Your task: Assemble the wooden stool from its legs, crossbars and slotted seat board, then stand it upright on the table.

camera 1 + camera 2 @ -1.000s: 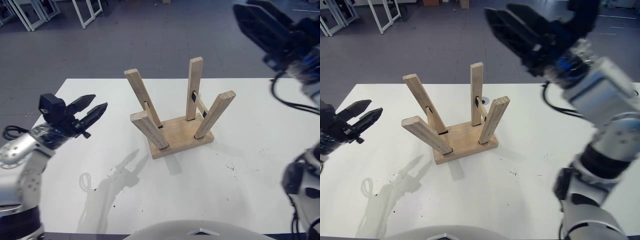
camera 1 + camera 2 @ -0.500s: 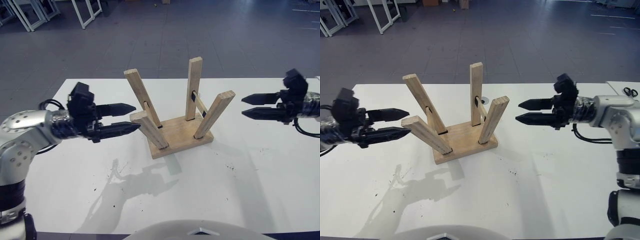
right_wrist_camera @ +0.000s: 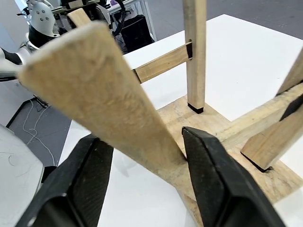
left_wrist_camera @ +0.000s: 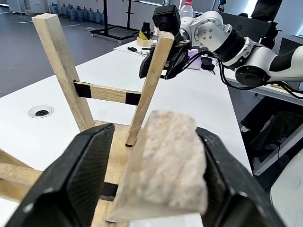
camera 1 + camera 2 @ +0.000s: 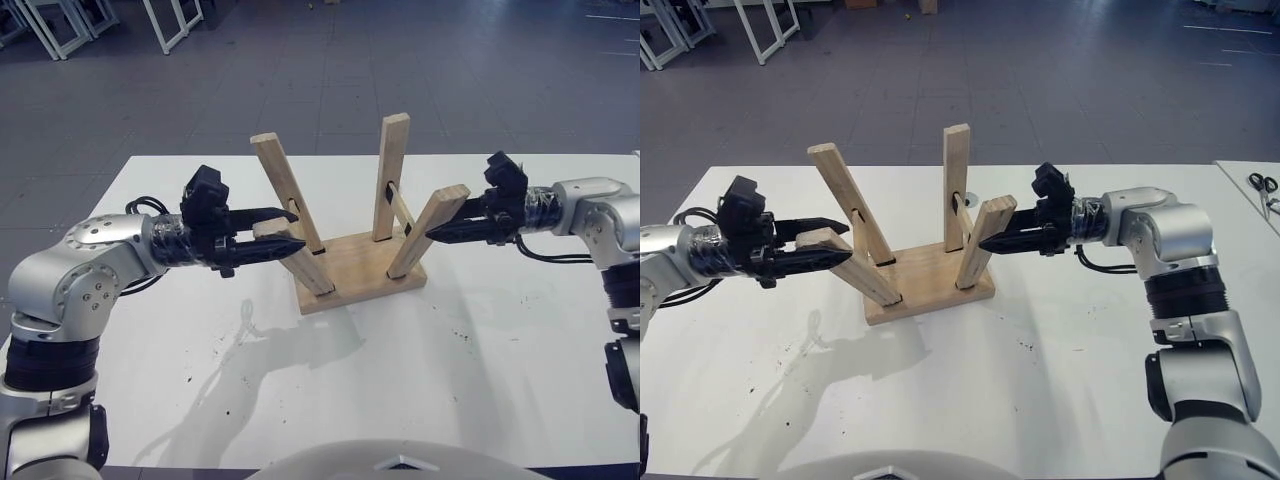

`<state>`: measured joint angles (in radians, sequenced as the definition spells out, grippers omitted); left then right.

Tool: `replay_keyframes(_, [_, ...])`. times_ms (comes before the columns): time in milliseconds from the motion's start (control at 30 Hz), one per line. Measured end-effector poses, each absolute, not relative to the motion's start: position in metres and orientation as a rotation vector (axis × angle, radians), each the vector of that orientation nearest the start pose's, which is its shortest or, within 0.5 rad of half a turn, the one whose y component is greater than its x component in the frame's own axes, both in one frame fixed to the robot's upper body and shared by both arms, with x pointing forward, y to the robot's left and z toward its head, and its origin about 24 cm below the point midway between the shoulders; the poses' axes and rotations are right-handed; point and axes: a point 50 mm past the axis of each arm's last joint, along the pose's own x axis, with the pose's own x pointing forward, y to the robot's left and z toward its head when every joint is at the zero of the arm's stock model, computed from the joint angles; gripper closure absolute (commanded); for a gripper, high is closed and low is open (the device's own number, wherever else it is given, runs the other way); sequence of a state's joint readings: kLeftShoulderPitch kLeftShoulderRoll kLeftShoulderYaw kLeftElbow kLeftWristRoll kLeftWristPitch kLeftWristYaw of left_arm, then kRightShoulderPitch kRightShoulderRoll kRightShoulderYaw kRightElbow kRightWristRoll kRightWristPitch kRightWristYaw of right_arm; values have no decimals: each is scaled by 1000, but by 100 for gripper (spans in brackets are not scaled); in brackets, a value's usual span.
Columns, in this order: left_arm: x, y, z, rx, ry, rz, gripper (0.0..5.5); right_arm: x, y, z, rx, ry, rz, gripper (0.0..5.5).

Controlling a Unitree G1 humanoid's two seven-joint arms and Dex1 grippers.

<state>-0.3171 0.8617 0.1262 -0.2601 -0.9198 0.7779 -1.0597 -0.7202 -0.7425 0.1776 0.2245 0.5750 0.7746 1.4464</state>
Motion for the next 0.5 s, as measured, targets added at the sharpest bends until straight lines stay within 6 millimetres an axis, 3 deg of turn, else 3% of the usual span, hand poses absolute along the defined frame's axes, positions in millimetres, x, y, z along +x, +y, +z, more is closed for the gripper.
replay_keyframes(167, [239, 209, 190, -141, 235, -1333, 389, 288, -180, 177, 85, 504, 1533, 374])
replay_keyframes(267, [214, 218, 196, -240, 340, -1454, 389, 250, -180, 184, 139, 566, 1604, 374])
replay_keyframes(367, [194, 227, 207, -409, 420, -1550, 389, 215, -180, 192, 337, 668, 1720, 374])
replay_keyframes(500, [190, 235, 206, -666, 500, -1594, 332, 207, -182, 203, 616, 735, 1759, 353])
